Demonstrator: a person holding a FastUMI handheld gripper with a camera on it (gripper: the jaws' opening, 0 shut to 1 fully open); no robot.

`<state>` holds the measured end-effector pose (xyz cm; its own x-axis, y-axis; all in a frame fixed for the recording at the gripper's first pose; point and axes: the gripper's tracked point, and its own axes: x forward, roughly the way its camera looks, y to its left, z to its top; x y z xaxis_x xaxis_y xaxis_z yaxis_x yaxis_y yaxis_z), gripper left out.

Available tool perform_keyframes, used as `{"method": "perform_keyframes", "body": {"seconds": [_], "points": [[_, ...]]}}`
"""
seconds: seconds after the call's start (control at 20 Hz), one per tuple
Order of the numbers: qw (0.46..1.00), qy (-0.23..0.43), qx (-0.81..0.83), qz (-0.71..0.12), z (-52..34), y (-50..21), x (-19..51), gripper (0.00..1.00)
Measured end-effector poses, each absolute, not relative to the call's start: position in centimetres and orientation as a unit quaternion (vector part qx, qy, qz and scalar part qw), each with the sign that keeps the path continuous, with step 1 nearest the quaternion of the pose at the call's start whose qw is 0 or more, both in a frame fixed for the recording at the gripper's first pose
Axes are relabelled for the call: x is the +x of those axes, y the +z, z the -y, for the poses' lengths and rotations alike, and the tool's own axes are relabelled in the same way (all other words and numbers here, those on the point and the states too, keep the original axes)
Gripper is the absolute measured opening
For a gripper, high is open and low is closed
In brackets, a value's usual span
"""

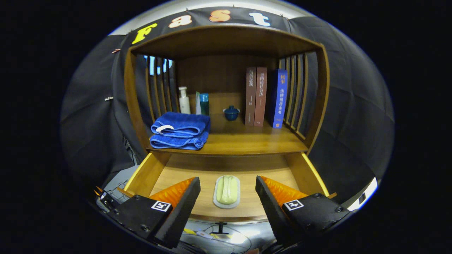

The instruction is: Pull open the drawer, take out the items inside it, and place them on the countertop above the cabinet.

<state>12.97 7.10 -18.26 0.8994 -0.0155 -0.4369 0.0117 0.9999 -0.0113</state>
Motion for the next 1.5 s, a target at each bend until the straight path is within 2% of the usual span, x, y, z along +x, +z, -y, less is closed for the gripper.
{"method": "perform_keyframes", "body": {"seconds": [0.2,0.45,0.55,0.75,0.95,1.0,1.05,1.1,1.3,1.4,1.45,1.5], "points": [[0.944,-0.015,0.028,-0.328,-7.2,-21.9,16.6,1.0],[0.901,-0.024,0.035,-0.432,-7.4,-27.6,19.1,0.92],[0.886,-0.033,0.043,-0.461,-7.6,-29.9,19.6,0.89],[0.874,-0.058,0.014,-0.482,-6.2,-32.4,20.8,0.89],[0.867,-0.069,0.004,-0.493,-5.9,-33.3,21.4,0.71],[0.866,-0.065,-0.007,-0.496,-5.9,-33.5,21.6,0.71],[0.868,-0.058,-0.019,-0.493,-6.2,-33.2,21.4,0.67],[0.876,-0.067,-0.033,-0.476,-5.8,-32.9,22.0,0.67],[0.879,-0.062,-0.013,-0.472,-6.2,-32.7,21.7,0.21],[0.881,-0.056,0.01,-0.47,-6.0,-32.0,21.2,0.21],[0.882,-0.067,0.025,-0.466,-5.6,-32.1,21.3,0.12],[0.882,-0.066,0.029,-0.466,-5.7,-32.1,21.1,0.12]]}}
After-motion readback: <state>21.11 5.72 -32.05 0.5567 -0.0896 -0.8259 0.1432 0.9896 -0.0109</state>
